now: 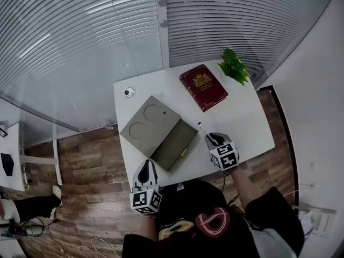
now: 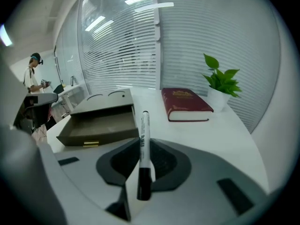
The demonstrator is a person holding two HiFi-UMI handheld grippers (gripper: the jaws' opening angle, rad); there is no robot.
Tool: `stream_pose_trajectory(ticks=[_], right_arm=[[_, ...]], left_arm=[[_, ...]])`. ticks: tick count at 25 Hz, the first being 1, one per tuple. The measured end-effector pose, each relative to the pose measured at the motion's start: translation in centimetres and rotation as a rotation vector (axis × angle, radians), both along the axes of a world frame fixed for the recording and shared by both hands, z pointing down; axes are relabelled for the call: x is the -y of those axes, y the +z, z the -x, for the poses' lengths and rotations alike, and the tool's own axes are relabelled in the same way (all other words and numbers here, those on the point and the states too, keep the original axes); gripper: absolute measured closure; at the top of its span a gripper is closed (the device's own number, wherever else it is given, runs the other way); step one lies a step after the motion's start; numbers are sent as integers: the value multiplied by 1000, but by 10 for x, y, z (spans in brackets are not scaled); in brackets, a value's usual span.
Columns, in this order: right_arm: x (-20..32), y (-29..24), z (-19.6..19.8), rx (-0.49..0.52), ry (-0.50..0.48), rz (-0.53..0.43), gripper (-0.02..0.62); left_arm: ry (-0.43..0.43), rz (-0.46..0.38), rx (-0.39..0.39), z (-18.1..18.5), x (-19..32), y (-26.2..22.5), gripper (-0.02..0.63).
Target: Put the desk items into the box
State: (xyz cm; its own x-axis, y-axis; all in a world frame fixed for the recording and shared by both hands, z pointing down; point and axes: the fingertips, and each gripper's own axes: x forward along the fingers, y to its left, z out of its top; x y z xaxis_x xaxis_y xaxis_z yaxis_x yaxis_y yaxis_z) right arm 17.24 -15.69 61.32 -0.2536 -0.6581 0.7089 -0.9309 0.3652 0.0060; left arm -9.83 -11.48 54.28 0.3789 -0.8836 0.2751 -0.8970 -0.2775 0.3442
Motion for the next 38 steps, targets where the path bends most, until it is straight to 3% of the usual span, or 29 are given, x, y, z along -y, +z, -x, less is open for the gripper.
stream_pose_trajectory(ticks=[9, 22, 38], right_arm=[[5, -19, 55, -76, -241, -27, 523], [-4, -10, 107, -234, -594, 34, 523], [-3, 7, 149, -372, -870, 61, 523]], left_arm=[[-59, -5, -2, 24, -4, -2, 588], [-114, 1, 12, 40, -6, -1, 588], [-165, 30, 33, 50, -4, 6, 588]])
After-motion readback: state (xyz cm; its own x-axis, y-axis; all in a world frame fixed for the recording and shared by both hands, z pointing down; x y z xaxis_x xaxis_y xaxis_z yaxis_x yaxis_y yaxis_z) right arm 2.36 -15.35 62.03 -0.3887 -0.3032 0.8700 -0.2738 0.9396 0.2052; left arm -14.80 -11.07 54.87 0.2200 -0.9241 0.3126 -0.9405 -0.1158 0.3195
